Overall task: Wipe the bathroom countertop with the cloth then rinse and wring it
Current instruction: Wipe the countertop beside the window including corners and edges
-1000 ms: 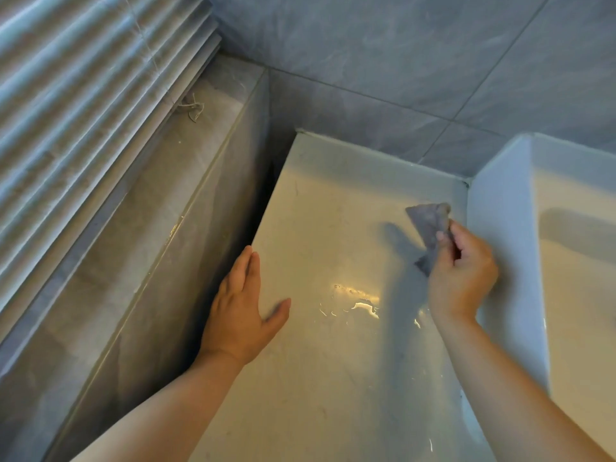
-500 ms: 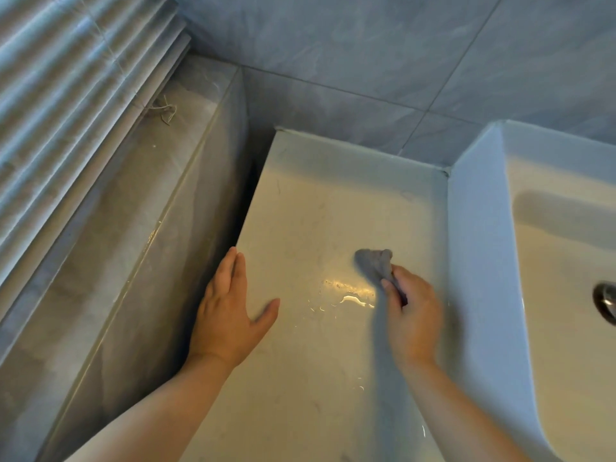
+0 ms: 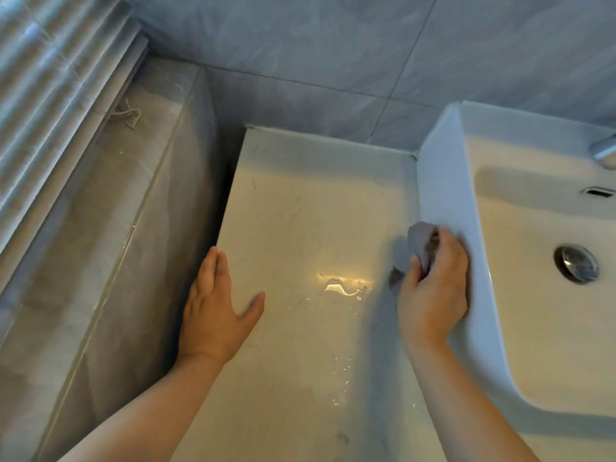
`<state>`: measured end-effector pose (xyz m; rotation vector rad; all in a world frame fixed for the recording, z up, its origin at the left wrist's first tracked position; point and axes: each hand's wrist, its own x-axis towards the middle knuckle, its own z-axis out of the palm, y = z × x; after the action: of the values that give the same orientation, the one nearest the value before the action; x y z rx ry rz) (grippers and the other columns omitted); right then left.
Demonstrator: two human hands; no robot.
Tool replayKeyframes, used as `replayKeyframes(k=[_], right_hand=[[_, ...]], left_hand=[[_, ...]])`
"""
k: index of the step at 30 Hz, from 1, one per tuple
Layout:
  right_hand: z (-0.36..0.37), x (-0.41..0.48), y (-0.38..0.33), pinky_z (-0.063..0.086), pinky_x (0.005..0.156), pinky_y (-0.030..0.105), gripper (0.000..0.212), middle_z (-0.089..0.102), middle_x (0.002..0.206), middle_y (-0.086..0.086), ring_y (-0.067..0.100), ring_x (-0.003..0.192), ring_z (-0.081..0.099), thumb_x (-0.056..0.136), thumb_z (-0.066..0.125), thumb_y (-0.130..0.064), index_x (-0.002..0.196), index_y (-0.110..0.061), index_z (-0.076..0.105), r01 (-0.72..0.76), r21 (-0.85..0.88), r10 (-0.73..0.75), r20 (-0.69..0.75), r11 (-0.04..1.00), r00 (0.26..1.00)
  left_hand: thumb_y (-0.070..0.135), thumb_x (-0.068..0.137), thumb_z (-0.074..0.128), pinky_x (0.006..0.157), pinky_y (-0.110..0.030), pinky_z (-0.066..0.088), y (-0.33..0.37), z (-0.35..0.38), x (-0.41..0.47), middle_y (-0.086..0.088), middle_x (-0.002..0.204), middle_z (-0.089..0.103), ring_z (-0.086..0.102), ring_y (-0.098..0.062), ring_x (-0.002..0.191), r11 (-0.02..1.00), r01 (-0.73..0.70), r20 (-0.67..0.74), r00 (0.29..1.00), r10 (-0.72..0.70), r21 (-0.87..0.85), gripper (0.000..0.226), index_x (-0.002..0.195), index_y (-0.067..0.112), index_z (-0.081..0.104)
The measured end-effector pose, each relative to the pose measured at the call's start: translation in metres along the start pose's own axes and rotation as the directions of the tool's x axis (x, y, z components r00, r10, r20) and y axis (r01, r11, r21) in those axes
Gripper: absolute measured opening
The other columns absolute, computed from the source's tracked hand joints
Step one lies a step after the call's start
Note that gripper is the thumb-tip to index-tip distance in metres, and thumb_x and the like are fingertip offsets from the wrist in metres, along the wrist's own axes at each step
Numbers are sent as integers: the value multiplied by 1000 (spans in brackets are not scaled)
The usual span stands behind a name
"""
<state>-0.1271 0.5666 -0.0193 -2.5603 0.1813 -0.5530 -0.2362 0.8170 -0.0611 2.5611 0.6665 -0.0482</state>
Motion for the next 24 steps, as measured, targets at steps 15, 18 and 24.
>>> replayKeyframes(k=[15,18,24], right_hand=[[28,-36,22,43,85,26,43,67,116,6,27,102,62,92,57,-10,134,-13,53,-174,132,168,56,976,984],[30,-49,12,44,70,28,41,70,100,5,24,84,60,91,57,-11,131,-17,56,-169,155,158,81,973,984],[17,-65,-6,42,68,8,36,68,101,-13,3,85,62,90,60,-6,124,-20,63,-208,343,145,201,916,969]], left_hand=[[60,82,50,111,-36,25,0,0,0,3,159,-2,13,-20,143,1000,-26,6,1000,26,0,95,152,13,7],[62,82,49,112,-37,25,1,0,-1,4,159,-4,12,-20,144,1000,-24,11,1000,24,2,96,152,13,5],[61,82,50,111,-39,27,1,0,0,2,159,-2,16,-23,142,1000,-20,16,1000,20,16,96,152,12,7]])
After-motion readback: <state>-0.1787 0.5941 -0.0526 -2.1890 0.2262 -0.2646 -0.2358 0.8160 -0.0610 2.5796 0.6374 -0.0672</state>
